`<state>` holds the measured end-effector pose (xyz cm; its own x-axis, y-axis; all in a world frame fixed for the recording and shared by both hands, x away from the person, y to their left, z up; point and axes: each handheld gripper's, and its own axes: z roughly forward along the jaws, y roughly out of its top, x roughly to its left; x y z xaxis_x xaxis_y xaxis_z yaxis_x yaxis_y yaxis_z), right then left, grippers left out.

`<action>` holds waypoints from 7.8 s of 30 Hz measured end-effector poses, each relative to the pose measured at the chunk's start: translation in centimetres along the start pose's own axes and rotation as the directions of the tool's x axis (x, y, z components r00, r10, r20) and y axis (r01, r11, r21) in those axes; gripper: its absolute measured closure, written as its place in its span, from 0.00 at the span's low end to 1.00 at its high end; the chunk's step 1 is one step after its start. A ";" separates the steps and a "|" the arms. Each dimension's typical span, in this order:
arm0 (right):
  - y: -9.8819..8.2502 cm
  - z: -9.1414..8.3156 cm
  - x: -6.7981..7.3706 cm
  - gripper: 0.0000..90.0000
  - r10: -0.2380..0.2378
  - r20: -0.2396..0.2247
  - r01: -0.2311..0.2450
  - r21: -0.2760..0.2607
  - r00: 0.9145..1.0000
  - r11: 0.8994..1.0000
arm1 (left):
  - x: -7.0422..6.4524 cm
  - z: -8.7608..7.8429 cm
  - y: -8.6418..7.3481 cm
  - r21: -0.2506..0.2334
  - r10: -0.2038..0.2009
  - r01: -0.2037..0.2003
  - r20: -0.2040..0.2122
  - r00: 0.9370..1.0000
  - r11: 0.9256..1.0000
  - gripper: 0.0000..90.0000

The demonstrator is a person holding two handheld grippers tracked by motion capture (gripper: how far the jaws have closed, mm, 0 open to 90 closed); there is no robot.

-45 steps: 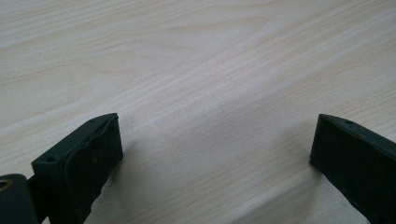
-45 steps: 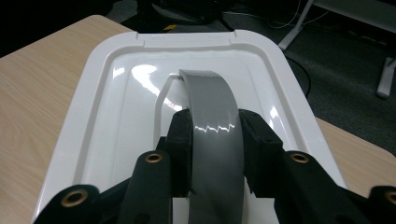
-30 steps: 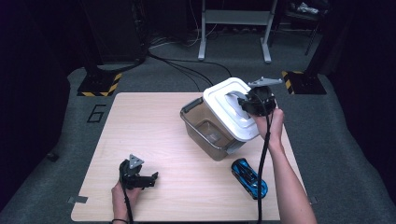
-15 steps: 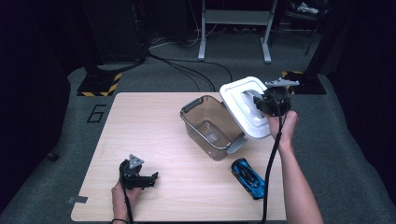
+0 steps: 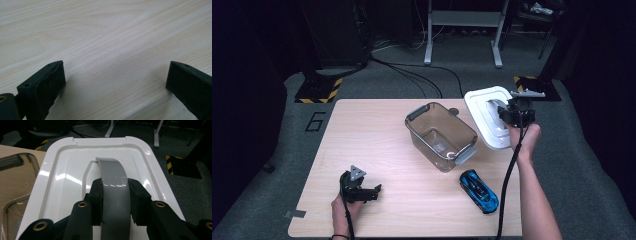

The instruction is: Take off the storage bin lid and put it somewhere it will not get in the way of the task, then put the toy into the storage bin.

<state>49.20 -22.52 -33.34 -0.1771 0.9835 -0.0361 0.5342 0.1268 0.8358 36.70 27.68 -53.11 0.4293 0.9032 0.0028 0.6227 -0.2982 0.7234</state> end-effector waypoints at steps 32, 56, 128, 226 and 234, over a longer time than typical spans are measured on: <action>-7.9 6.3 -3.0 0.74 0.123 0.134 -0.139 0.120 0.983 0.983 | 0.0 0.0 0.0 0.000 0.001 -0.001 0.000 1.000 1.000 0.02; -11.7 10.0 -2.1 0.73 0.126 0.091 -0.143 0.221 0.988 0.965 | 0.0 0.0 0.0 0.000 0.001 -0.001 -0.001 1.000 1.000 0.03; -16.8 2.4 9.2 0.11 -0.113 -0.388 0.246 0.312 0.915 0.918 | 0.0 -0.1 0.0 0.004 0.004 -0.005 0.004 1.000 1.000 0.03; -10.3 -4.2 2.5 0.27 -0.021 -0.272 0.037 0.056 0.962 0.998 | 0.0 -0.1 0.0 0.003 0.004 -0.004 0.006 1.000 1.000 0.03; -8.7 -3.5 1.9 0.27 -0.030 -0.246 0.041 0.040 0.969 0.998 | 0.0 -0.1 0.0 0.003 0.004 -0.004 0.006 1.000 1.000 0.03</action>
<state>41.32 -22.19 -38.73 -0.3912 0.9172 0.0751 0.5594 0.1721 0.8108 36.66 27.69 -53.05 0.4356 0.9001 0.0015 0.6232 -0.3028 0.7210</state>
